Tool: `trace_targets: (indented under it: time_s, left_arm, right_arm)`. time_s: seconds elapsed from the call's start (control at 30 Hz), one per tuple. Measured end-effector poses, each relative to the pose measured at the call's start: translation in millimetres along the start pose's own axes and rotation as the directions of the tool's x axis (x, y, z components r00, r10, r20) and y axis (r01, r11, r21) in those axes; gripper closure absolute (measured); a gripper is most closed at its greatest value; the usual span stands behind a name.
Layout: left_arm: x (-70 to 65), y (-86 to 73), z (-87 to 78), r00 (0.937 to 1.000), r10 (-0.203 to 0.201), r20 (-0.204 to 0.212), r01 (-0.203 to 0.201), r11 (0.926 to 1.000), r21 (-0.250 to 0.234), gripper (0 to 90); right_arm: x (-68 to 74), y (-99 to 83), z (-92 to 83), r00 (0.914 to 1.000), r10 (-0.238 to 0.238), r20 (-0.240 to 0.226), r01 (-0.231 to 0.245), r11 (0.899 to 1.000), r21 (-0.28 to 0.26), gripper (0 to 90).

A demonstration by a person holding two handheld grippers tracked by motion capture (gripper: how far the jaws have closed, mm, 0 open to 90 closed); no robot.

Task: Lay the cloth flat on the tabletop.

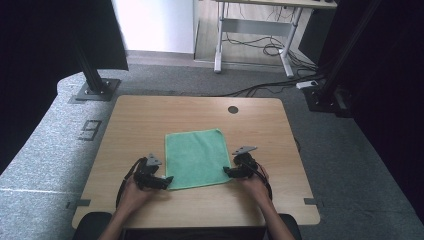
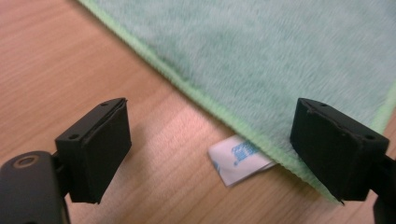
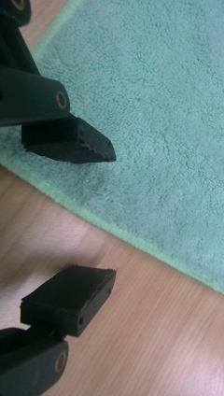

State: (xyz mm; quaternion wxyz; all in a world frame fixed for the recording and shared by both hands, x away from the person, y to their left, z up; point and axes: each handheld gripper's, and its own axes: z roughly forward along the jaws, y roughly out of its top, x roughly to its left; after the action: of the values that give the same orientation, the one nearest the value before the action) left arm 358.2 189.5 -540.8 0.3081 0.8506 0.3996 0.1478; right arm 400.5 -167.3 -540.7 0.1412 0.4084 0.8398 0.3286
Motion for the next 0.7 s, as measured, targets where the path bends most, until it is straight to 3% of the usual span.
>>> trace_targets:
  time_s: [0.2,0.7]
  left_arm:
    - [7.7,0.0,4.7,0.9996,-0.029,-0.003,0.029,0.9995,-0.015,10.5]
    - [15.0,2.1,10.0,0.9994,-0.034,-0.006,0.033,0.9984,-0.046,10.8]
  right_arm:
    - [4.0,-10.0,-6.1,0.9999,-0.007,0.016,0.007,1.000,-0.008,30.2]
    - [11.0,-20.8,-11.0,0.9993,0.013,0.036,-0.012,0.999,-0.039,27.1]
